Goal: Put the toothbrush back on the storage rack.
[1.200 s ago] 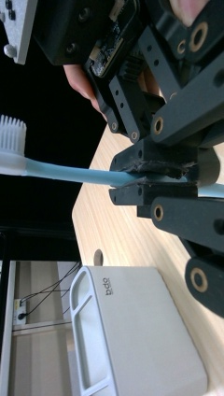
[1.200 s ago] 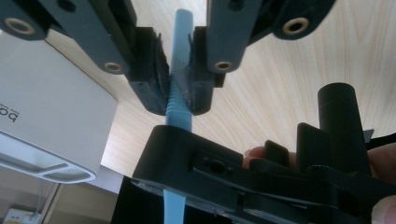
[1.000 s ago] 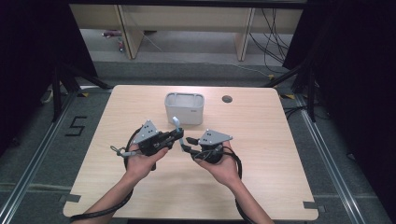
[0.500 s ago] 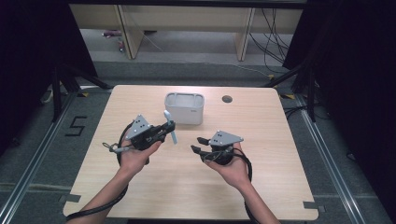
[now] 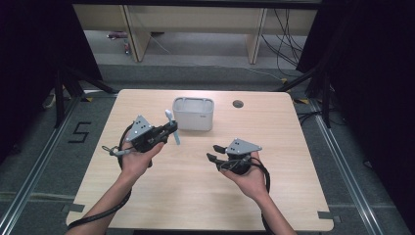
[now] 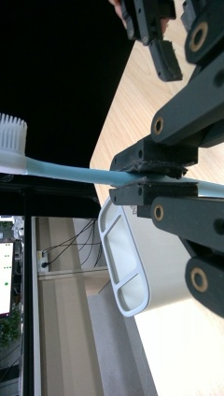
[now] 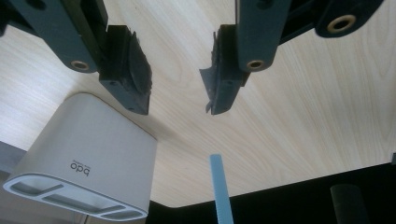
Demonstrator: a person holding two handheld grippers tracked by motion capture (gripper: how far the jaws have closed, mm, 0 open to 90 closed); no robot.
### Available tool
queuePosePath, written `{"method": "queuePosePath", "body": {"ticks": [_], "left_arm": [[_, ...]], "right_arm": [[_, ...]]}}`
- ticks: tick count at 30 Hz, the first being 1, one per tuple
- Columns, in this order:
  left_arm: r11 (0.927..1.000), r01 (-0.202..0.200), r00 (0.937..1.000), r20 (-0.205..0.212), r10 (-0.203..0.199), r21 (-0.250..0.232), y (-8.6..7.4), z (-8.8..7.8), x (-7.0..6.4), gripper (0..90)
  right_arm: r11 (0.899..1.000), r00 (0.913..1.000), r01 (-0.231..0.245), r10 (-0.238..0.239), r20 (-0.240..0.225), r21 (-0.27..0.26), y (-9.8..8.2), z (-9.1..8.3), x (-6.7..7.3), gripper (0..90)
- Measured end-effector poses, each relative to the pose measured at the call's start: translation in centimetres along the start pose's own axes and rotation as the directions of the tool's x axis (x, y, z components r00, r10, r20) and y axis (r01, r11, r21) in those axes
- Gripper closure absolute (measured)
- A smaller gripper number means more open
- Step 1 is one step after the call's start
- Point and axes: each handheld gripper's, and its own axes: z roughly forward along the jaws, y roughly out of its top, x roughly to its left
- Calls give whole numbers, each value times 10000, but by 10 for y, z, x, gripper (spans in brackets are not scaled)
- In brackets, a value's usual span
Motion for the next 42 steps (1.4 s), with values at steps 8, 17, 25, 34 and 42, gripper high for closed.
{"method": "queuePosePath", "body": {"ticks": [8, 17, 25, 34, 42], "left_arm": [[10000, -6, 9997, -232, 5, -73, 8, 1, 9, 838], [10000, -4, 9992, -389, 2, -65, 10, 3, 17, 838], [9999, -66, 9986, -525, 59, -122, 16, 4, 25, 838], [9996, -189, 9978, -646, 176, -190, 23, 8, 29, 838], [9994, -200, 9967, -788, 176, -297, 27, 13, 34, 838]], "right_arm": [[9991, 9993, -362, 360, 59, 216, -4, -8, -3, 593], [9990, 9989, -426, 423, 196, 138, -6, -13, -4, 593], [9985, 9982, -529, 524, 283, 152, -12, -17, -4, 593], [9978, 9972, -657, 652, 361, 130, -21, -25, -7, 591], [9960, 9951, -867, 856, 497, 194, -32, -29, -7, 589]]}}
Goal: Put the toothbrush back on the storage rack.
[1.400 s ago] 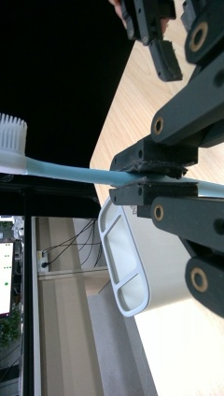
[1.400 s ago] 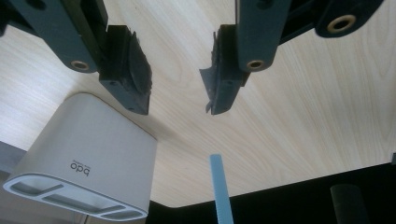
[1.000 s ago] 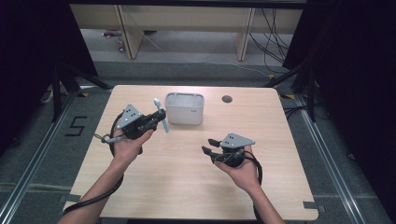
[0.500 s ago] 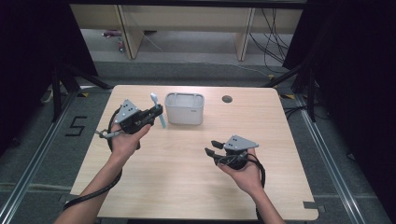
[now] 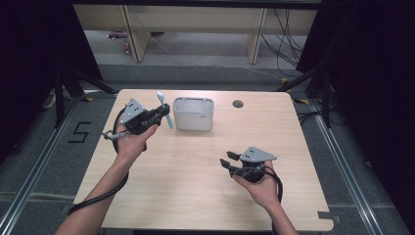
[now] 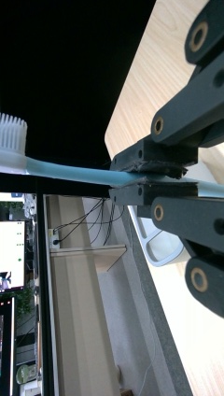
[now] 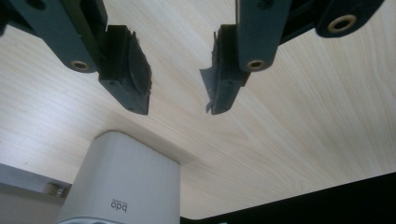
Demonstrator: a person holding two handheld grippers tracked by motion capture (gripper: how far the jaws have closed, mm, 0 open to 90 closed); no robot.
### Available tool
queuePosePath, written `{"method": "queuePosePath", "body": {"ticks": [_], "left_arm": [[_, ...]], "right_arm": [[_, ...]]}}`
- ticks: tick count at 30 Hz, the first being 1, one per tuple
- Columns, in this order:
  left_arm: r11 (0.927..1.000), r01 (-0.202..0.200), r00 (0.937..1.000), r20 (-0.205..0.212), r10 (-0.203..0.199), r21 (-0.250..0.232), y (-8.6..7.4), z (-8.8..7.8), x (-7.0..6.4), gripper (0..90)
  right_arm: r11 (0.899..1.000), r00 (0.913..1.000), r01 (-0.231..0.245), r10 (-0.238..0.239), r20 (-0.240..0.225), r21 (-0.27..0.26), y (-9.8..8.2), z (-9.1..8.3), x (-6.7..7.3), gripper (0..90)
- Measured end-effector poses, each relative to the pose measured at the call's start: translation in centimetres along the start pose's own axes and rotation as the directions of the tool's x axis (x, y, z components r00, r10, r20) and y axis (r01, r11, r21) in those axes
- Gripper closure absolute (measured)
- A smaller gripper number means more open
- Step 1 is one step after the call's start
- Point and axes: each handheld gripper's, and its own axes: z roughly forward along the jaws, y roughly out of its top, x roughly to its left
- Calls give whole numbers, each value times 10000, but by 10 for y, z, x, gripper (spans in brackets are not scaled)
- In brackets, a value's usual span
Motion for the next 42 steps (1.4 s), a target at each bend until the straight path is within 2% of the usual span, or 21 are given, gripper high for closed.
{"method": "queuePosePath", "body": {"ticks": [2, 3, 8, 9, 13, 15, 16, 20, 21, 22, 23, 25, 26, 30, 31, 32, 35, 36, 38, 39, 42], "left_arm": [[10000, 24, 10000, -16, -24, -34, 2, 2, 1, 838], [10000, 19, 10000, -24, -19, -32, 3, 3, 1, 838], [9999, -105, 9999, -110, 104, -103, 8, 8, 4, 838], [9999, -122, 9999, -122, 121, -103, 9, 9, 4, 838], [9999, -99, 9998, -175, 96, -141, 11, 14, 7, 838], [9998, -122, 9997, -207, 119, -152, 12, 17, 8, 838], [9998, -135, 9997, -210, 132, -165, 13, 18, 9, 838], [9995, -198, 9994, -271, 192, -236, 17, 23, 11, 838], [9994, -211, 9994, -280, 203, -260, 18, 24, 11, 838], [9993, -246, 9993, -294, 238, -269, 19, 25, 12, 838], [9993, -272, 9992, -300, 264, -265, 20, 27, 12, 838], [9991, -334, 9990, -311, 326, -262, 21, 30, 13, 838], [9989, -381, 9987, -340, 372, -261, 22, 31, 14, 838], [9985, -464, 9984, -349, 454, -278, 24, 37, 15, 838], [9985, -480, 9982, -368, 469, -279, 24, 38, 16, 838], [9985, -469, 9982, -393, 458, -284, 25, 40, 16, 837], [9984, -471, 9979, -460, 457, -299, 26, 44, 18, 838], [9985, -478, 9977, -484, 464, -282, 26, 46, 19, 838], [9984, -489, 9975, -519, 474, -271, 26, 49, 21, 837], [9983, -503, 9974, -523, 488, -277, 26, 50, 21, 838], [9979, -575, 9969, -552, 559, -281, 27, 54, 23, 837]], "right_arm": [[9997, 9997, 154, -150, 218, -166, -3, -1, -1, 589], [9999, 9997, -95, 96, 205, -83, -5, -2, 0, 589], [9998, 9994, -79, 84, 327, -167, -8, -6, -4, 587], [9994, 9984, 208, -192, 532, -285, -9, -8, -7, 587], [9990, 9977, -217, 241, 627, -387, -13, -13, -9, 587], [9988, 9973, -3, 39, 738, -493, -15, -16, -12, 587], [9988, 9968, -276, 306, 740, -414, -16, -19, -12, 588], [9977, 9956, -462, 501, 786, -506, -20, -24, -14, 587], [9974, 9953, -262, 323, 914, -667, -21, -25, -15, 587], [9960, 9933, -654, 707, 910, -606, -22, -26, -13, 587], [9961, 9953, -412, 477, 839, -777, -23, -25, -15, 587], [9960, 9939, -500, 570, 945, -747, -25, -26, -15, 587], [9958, 9931, -320, 414, 1101, -862, -26, -26, -16, 587], [9947, 9917, -548, 643, 1112, -868, -29, -28, -16, 587], [9925, 9902, -896, 977, 1000, -827, -30, -28, -14, 587], [9930, 9918, -645, 748, 1033, -993, -31, -27, -16, 586], [9916, 9910, -702, 818, 1064, -1085, -32, -28, -16, 587], [9926, 9905, -489, 626, 1228, -1109, -33, -29, -17, 587], [9902, 9904, -786, 908, 1042, -1157, -34, -29, -15, 587], [9918, 9905, -584, 718, 1171, -1139, -34, -30, -17, 587], [9921, 9897, -566, 705, 1245, -1118, -35, -30, -18, 587]]}}
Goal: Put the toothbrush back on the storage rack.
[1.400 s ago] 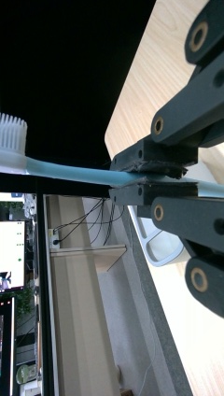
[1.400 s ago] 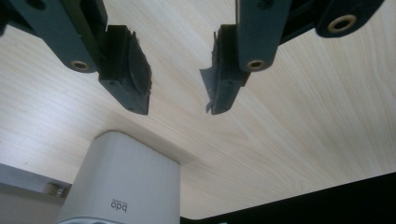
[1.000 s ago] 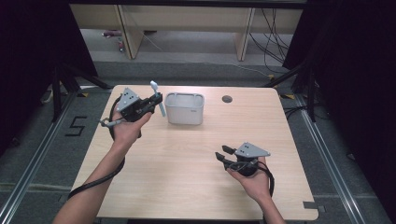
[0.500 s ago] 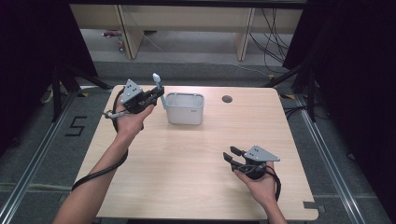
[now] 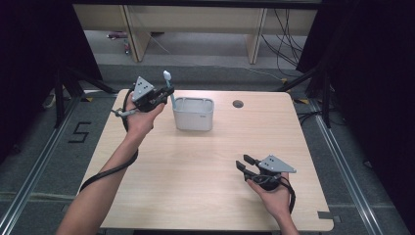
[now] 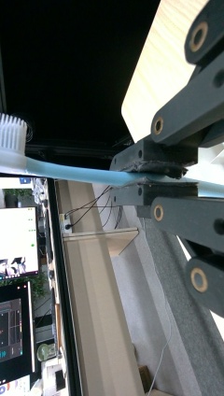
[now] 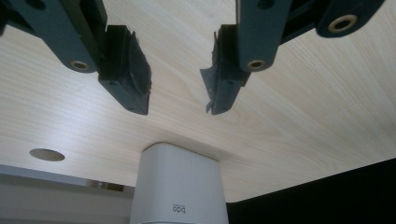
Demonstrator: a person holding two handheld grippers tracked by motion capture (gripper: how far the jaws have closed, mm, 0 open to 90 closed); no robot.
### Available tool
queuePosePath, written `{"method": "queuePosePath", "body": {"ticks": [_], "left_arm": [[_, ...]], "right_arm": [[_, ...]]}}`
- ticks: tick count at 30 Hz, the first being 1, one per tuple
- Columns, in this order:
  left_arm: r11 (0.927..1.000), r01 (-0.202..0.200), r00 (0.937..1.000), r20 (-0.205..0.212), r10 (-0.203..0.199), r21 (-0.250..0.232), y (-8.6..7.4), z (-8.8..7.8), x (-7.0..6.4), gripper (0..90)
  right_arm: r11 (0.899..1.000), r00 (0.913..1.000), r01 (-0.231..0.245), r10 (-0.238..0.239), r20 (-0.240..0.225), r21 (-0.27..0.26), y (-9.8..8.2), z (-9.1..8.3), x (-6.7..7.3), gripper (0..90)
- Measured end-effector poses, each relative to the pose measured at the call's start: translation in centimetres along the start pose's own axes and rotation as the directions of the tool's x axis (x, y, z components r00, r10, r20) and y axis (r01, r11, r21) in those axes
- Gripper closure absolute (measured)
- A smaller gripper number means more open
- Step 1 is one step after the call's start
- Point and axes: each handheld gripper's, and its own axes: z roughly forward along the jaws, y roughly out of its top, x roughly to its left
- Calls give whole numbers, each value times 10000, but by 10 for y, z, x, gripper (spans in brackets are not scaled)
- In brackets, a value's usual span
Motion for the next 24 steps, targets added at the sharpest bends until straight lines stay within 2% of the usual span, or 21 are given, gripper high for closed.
{"method": "queuePosePath", "body": {"ticks": [2, 3, 5, 9, 11, 13, 14, 18, 21, 22, 23, 24], "left_arm": [[10000, -34, 10000, -62, 34, 28, 0, 3, 1, 837], [10000, -33, 9999, -103, 33, 33, 0, 4, 2, 838], [10000, -50, 9999, -150, 51, 77, 0, 7, 4, 837], [9999, 16, 9999, -165, -14, 105, -1, 12, 4, 837], [9999, 41, 9999, -164, -38, 148, -2, 15, 4, 837], [9998, 48, 9998, -206, -44, 185, -3, 17, 5, 837], [9997, 64, 9998, -211, -59, 227, -4, 18, 6, 837], [9992, 109, 9996, -254, -100, 375, -9, 21, 8, 837], [9985, 244, 9993, -280, -231, 482, -13, 24, 10, 837], [9983, 259, 9993, -290, -244, 522, -15, 25, 10, 837], [9981, 276, 9992, -308, -259, 551, -16, 26, 11, 837], [9980, 253, 9993, -306, -236, 586, -17, 26, 11, 837]], "right_arm": [[10000, 10000, -21, 21, -9, 12, 0, 0, 0, 587], [9987, 9988, -483, 484, -43, 175, -1, -1, 3, 587], [9995, 9995, -296, 297, -98, 99, -1, 0, 2, 587], [9987, 9988, -487, 489, -99, 158, -1, 0, 3, 587], [10000, 9999, -98, 98, -42, 5, -1, 1, 1, 587], [9997, 9997, -251, 251, -47, 23, -1, 1, 2, 587], [9992, 9989, -399, 399, -263, 1, -2, 2, 3, 587], [9991, 9987, -424, 425, -269, 39, -2, 2, 3, 587], [9993, 9993, -357, 358, -124, 122, -2, 2, 2, 587], [9999, 9999, -97, 97, -123, 40, -2, 3, 1, 587], [9997, 9994, -230, 230, -265, 39, -3, 3, 2, 587], [10000, 9999, 25, -24, -144, 88, -2, 2, 0, 587]]}}
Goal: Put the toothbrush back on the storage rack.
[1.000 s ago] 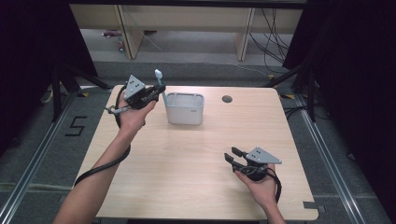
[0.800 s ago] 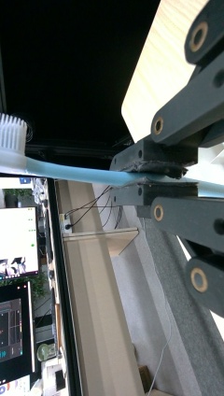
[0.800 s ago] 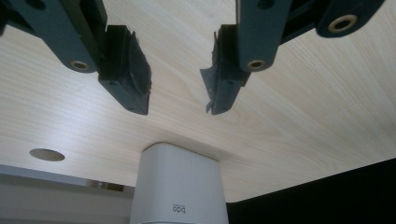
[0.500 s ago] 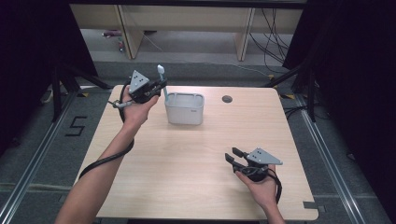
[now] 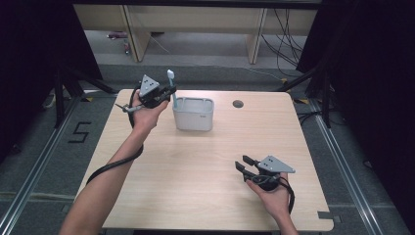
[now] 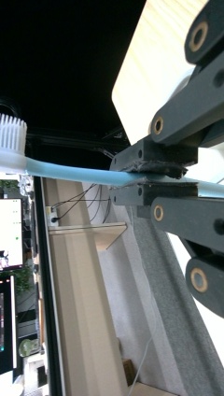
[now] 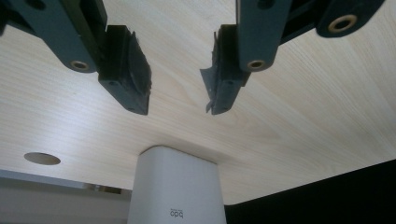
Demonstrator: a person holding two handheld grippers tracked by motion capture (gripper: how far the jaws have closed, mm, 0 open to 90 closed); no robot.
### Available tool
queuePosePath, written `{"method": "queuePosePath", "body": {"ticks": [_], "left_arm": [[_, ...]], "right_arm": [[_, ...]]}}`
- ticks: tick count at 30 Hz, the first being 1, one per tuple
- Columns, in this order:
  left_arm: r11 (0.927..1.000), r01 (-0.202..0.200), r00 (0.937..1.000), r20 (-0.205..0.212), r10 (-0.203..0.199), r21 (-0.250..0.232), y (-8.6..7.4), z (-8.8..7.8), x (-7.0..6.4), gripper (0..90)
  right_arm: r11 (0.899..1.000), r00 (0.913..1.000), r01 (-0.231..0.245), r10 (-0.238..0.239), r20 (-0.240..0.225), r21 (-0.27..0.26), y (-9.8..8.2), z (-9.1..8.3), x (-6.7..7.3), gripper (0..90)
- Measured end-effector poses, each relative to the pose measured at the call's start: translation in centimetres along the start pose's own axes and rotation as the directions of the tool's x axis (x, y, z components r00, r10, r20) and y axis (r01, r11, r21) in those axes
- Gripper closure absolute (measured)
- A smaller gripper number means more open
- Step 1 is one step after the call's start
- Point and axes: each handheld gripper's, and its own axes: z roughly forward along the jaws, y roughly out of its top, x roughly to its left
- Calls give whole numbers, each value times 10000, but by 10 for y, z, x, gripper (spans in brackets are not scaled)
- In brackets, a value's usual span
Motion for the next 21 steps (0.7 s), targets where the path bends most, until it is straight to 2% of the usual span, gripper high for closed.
{"method": "queuePosePath", "body": {"ticks": [1, 2, 3, 5, 8, 10, 11, 12, 13, 14, 15, 16, 21], "left_arm": [[10000, 15, 10000, -27, -15, 29, -1, 1, 0, 837], [10000, 75, 10000, -40, -75, 35, -2, 2, 0, 837], [9999, 82, 10000, -29, -82, 75, -3, 3, 0, 836], [9998, 113, 9999, -45, -113, 174, -5, 4, 1, 837], [9994, 209, 9998, -52, -208, 279, -9, 7, 2, 836], [9989, 259, 9996, -64, -257, 383, -11, 8, 2, 837], [9987, 250, 9997, -70, -247, 440, -13, 9, 2, 837], [9985, 277, 9996, -77, -274, 467, -14, 10, 2, 837], [9982, 276, 9996, -74, -272, 529, -15, 10, 2, 837], [9979, 294, 9995, -89, -289, 574, -16, 11, 2, 836], [9976, 313, 9995, -98, -307, 625, -18, 12, 2, 837], [9970, 329, 9994, -105, -322, 706, -19, 12, 3, 836], [9946, 373, 9992, -149, -360, 965, -24, 15, 3, 836]], "right_arm": [[9991, 9992, -399, 399, -14, 155, 0, -1, 3, 587], [9988, 9990, -456, 456, -12, 176, 0, -1, 3, 587], [10000, 10000, -84, 84, -37, -44, 0, 0, 0, 587], [9989, 9988, -458, 458, -178, -20, 0, 0, 2, 586], [9992, 9991, -396, 396, -143, 38, -1, 0, 1, 586], [9982, 9982, -582, 583, -124, 151, -2, -1, 3, 586], [9980, 9983, -589, 590, -38, 245, -2, -1, 3, 586], [9998, 9999, -171, 171, 7, 102, -2, 0, 0, 586], [9998, 9999, -152, 152, 4, 119, -2, 0, 0, 586], [9987, 9989, -464, 466, -85, 199, -2, 0, 2, 586], [9986, 9986, -521, 521, -135, 25, -3, 2, 3, 585], [9994, 9995, -316, 317, -91, 120, -2, 1, 1, 585], [9995, 9994, -302, 303, -141, 78, -3, 2, 2, 584]]}}
